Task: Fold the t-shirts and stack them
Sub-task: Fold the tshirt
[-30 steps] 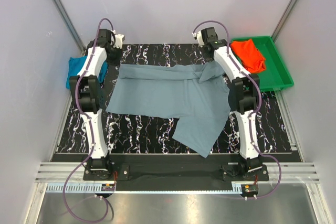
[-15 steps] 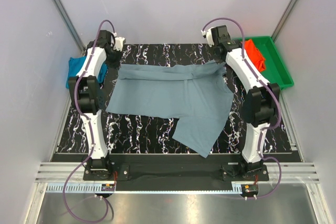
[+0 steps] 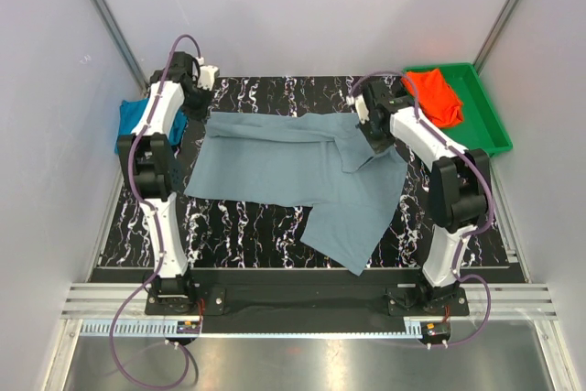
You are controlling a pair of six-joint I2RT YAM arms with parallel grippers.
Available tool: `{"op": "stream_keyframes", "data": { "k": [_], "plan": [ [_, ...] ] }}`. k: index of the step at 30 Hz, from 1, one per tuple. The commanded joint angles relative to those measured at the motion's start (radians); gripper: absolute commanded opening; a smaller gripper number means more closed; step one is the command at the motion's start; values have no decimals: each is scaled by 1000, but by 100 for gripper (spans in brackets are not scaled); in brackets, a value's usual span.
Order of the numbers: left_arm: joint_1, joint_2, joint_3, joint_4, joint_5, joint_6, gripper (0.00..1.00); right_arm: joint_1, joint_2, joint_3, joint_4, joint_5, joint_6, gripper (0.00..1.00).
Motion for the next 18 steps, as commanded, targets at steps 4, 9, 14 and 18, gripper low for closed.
{"op": "stream_keyframes", "data": {
  "k": [4, 9, 14, 18],
  "plan": [
    [10, -116, -91, 18, 10, 17, 2, 6, -78, -104, 10, -39, 21, 0],
    [10, -120, -136, 17, 12, 3, 2, 3, -72, -118, 19, -22, 4, 0],
    [10, -137, -189, 26, 22, -12, 0, 0, -66, -136, 32, -16, 0, 0],
    [11, -140, -222, 18, 33, -25, 0, -6, -61, -153, 29, -15, -7, 0]
  ]
}}
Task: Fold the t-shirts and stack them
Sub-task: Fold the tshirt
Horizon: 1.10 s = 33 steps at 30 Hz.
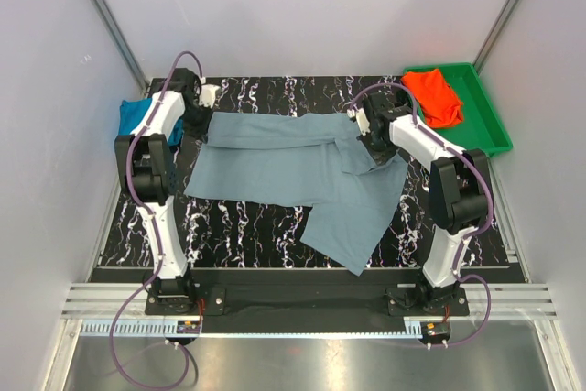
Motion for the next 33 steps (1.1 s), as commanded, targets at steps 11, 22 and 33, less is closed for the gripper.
{"op": "stream_keyframes", "data": {
  "k": [11, 22, 33],
  "plan": [
    [6, -46, -33, -24, 14, -47, 4, -15, -62, -68, 11, -31, -12, 0],
    [6, -75, 16, -13, -26, -96, 46, -20, -79, -65, 31, -34, -3, 39],
    [-57, 140, 340, -65, 51, -73, 47, -72, 0, 138, 20, -72, 60, 66]
  ]
}}
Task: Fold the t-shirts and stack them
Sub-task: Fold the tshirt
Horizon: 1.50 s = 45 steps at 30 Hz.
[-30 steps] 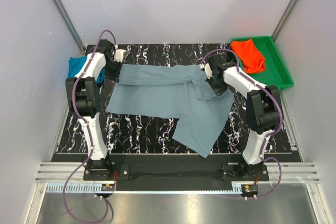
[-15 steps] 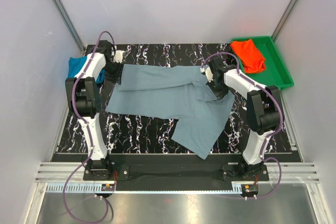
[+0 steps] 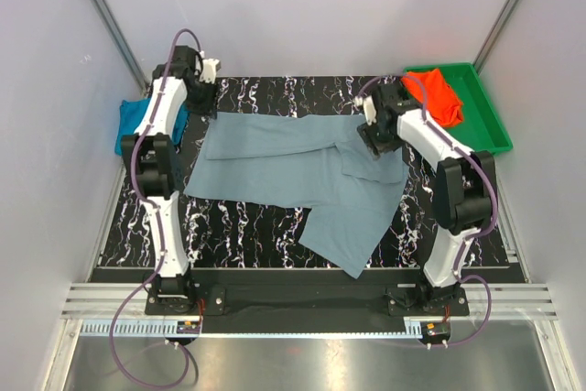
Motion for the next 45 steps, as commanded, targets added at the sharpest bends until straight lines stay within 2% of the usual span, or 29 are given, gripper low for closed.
{"op": "stream_keyframes", "data": {
  "k": [1, 8, 14, 20, 35, 39, 42, 45],
  "plan": [
    [-43, 74, 55, -17, 56, 0, 47, -47, 60, 148, 8, -68, 62, 66],
    [-76, 103, 15, 8, 125, -40, 42, -137, 272, 450, -52, -190, 137, 67],
    [-85, 139, 29, 0, 131, -57, 42, -146, 425, 573, -79, -214, 139, 67],
    [-85, 149, 12, 0, 114, -84, 43, -148, 465, 590, -98, -280, 153, 66],
    [-79, 166, -26, -15, 40, -135, 48, -185, 588, 677, -102, -230, 140, 68],
    [-77, 105, -52, -9, -22, -91, 46, -185, 585, 679, -96, -231, 139, 68],
    [-62, -5, -148, -3, -27, -86, 46, -185, 573, 673, -93, -230, 133, 68],
    [-34, -111, -259, -15, 2, -98, 40, -185, 571, 669, -92, -231, 133, 68]
  ]
}}
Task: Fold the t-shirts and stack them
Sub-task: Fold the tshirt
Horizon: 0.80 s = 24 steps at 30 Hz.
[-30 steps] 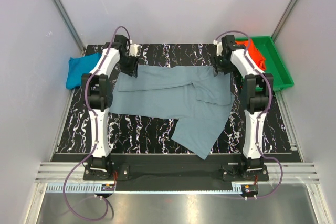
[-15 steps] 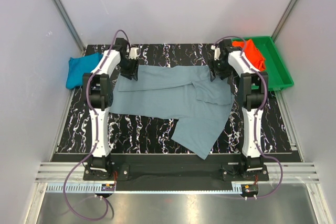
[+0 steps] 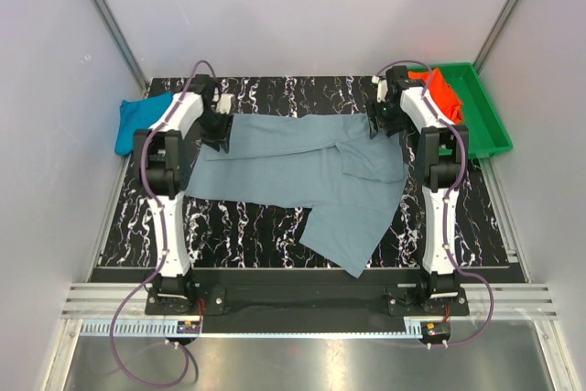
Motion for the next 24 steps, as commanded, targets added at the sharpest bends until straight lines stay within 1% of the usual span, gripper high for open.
{"op": "stream_keyframes", "data": {
  "k": [1, 2, 5, 7, 9, 16, 24],
  "plan": [
    [46, -176, -93, -20, -4, 4, 39, -4, 1, 22, 6, 9, -8, 68],
    [51, -190, -115, -22, -7, 4, 37, -4, 1, 22, 6, 7, -6, 68],
    [60, -227, -172, -19, -10, 1, 37, -4, 1, 27, 7, 4, -8, 68],
    [84, -230, -192, -20, 5, -2, 38, -4, 1, 28, 6, 6, -8, 68],
    [86, -214, -195, -23, 20, -5, 38, -4, 2, 28, 6, 1, -6, 68],
    [117, -130, -143, -31, 43, -10, 40, -5, -15, 24, 6, 6, -14, 68],
    [143, -12, -46, -39, 60, -7, 37, -4, -31, -1, 4, 15, -20, 68]
  ]
}}
